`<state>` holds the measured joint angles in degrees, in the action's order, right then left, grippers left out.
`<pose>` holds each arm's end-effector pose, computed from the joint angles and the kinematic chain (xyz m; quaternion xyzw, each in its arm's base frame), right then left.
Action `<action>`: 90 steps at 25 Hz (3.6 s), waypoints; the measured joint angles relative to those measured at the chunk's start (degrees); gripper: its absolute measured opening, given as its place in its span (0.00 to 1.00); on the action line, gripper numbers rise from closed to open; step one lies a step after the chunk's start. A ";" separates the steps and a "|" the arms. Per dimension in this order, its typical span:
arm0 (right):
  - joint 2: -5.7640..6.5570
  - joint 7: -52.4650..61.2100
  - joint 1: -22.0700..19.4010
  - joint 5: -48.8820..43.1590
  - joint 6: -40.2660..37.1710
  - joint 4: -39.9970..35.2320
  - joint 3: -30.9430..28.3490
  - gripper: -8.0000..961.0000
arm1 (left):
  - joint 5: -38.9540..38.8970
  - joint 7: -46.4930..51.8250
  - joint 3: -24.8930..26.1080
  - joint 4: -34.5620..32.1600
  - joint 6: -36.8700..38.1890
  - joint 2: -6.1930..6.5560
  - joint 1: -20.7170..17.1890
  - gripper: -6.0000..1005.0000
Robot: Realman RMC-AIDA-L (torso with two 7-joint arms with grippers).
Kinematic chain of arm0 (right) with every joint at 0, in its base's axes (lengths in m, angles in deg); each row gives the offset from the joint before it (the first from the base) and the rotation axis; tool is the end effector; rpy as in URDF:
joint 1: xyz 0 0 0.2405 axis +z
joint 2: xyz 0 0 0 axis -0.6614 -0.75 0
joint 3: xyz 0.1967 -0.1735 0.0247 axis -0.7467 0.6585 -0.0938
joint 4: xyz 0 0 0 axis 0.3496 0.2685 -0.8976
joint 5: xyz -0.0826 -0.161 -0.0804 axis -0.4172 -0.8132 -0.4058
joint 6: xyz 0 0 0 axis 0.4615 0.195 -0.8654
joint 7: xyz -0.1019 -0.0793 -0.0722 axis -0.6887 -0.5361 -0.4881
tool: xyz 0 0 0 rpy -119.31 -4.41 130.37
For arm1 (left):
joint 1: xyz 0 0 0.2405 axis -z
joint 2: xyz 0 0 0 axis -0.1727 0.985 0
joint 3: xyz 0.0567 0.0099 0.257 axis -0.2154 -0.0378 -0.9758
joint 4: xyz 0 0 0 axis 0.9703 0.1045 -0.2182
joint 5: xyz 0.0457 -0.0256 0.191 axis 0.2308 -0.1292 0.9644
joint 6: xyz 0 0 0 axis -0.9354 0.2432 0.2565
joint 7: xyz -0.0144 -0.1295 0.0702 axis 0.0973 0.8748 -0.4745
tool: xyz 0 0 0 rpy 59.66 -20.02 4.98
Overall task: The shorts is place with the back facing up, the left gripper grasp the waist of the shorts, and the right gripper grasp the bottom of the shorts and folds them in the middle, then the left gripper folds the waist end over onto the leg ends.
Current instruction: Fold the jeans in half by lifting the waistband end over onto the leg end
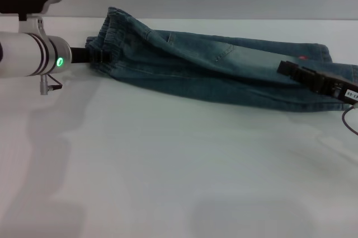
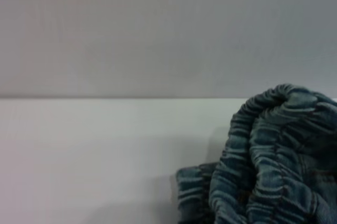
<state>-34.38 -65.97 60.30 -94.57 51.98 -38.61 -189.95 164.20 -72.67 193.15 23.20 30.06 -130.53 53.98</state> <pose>0.2826 0.3223 0.0087 -0.7947 0.4430 0.3654 0.1968 -0.2657 0.4509 -0.0250 -0.7650 -0.4747 -0.0328 0.4340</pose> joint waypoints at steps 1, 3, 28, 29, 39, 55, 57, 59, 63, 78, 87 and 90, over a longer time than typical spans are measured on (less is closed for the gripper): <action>0.00 0.03 0.00 0.09 0.24 0.00 -0.06 0.22 | -0.01 0.00 -0.60 -0.03 0.62 -0.04 -0.08 0.67; 0.00 0.14 -0.02 0.11 0.67 0.01 -0.23 0.22 | -0.02 0.00 -1.22 -0.19 1.33 -0.12 -0.09 0.62; 0.00 1.44 -0.62 0.52 0.66 -0.08 -0.63 0.21 | -2.81 0.78 -6.11 7.92 0.26 -0.47 -4.32 0.19; 0.00 1.45 -0.62 0.53 0.70 -0.08 -0.63 0.21 | -2.99 0.78 -6.20 8.82 0.10 -0.46 -4.79 0.18; 0.02 2.05 -0.51 0.48 0.43 -0.10 -0.56 0.19 | -3.06 2.14 -7.34 18.06 -3.18 -0.49 -8.94 0.14; -0.01 2.58 4.01 -1.27 -2.05 -6.02 2.08 0.16 | -2.48 6.56 -11.81 38.53 -8.72 -0.19 -16.25 0.12; -0.07 2.60 5.55 -1.26 -3.01 -7.87 3.60 0.16 | -2.46 6.58 -12.15 40.73 -9.44 -0.20 -17.09 0.12; -0.12 2.16 7.21 -1.21 -4.28 -9.53 5.68 0.15 | -2.45 6.64 -12.60 42.43 -9.86 -0.24 -17.80 0.12; -0.17 1.54 9.15 -0.98 -7.17 -10.08 9.52 0.15 | -2.44 7.13 -13.37 45.75 -11.20 -0.23 -19.31 0.12; -0.09 -3.81 7.25 3.80 -11.86 -8.92 9.30 0.01 | -2.44 7.30 -14.30 53.71 -14.84 -0.13 -23.59 0.11; -0.41 -6.24 9.32 10.71 -12.51 -10.80 13.70 0.01 | -2.85 7.31 -15.79 56.78 -15.99 -0.15 -24.47 0.12; -0.42 -6.79 9.25 13.46 -12.55 -10.81 14.51 0.01 | -2.87 7.31 -16.31 58.12 -16.36 -0.16 -24.85 0.12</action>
<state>-34.80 -72.76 69.55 -81.11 39.42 -49.42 -175.43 161.33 -65.36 176.83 81.32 13.69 -130.69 29.13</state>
